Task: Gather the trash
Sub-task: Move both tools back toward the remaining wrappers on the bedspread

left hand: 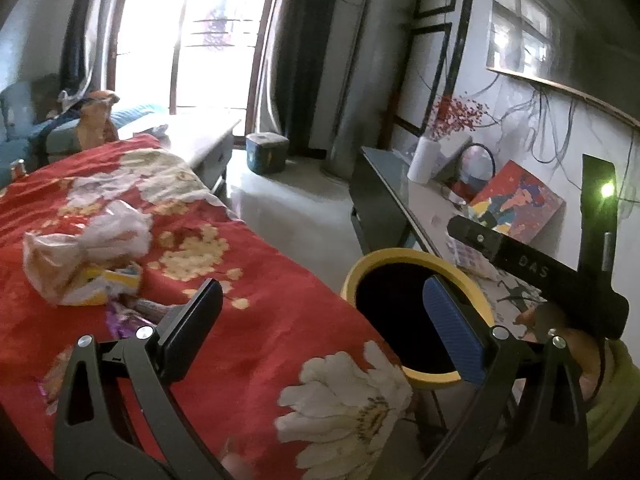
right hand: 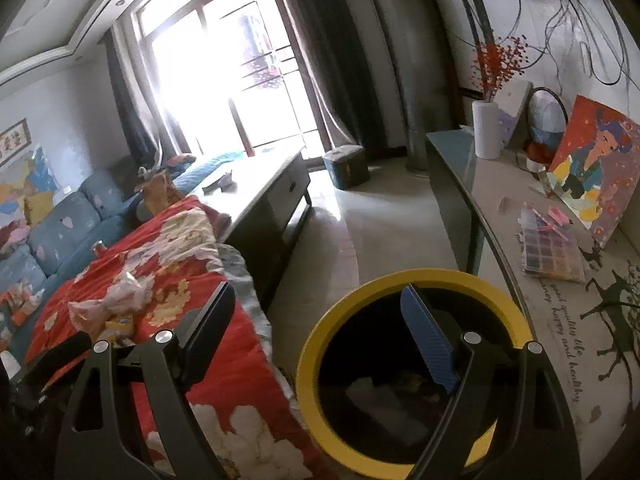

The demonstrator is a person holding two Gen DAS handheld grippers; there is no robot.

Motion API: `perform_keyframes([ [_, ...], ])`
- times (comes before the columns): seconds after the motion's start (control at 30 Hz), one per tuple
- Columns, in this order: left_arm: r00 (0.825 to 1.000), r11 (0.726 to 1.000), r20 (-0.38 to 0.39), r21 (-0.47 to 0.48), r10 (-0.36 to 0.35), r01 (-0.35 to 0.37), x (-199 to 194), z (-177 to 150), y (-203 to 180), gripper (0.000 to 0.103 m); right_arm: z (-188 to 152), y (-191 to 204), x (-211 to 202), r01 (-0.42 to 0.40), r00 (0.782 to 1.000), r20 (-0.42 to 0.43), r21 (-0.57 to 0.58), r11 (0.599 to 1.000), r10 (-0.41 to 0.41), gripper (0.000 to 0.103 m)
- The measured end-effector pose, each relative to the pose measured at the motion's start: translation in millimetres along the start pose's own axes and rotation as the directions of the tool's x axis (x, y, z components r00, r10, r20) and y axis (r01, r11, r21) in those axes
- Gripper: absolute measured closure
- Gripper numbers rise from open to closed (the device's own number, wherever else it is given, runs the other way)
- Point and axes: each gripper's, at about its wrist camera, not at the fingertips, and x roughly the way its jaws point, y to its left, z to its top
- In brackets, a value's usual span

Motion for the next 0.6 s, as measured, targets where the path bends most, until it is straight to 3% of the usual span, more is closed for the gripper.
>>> perform_keyframes([
  [0.6,0.989,0.989,0.08,-0.091,0.124,-0.117,-46.6,1.8,58.7,0.011,-13.7,75.7,-7.4,-0.125,0.992,-0.039,-0.112,0.986,0.122,0.021],
])
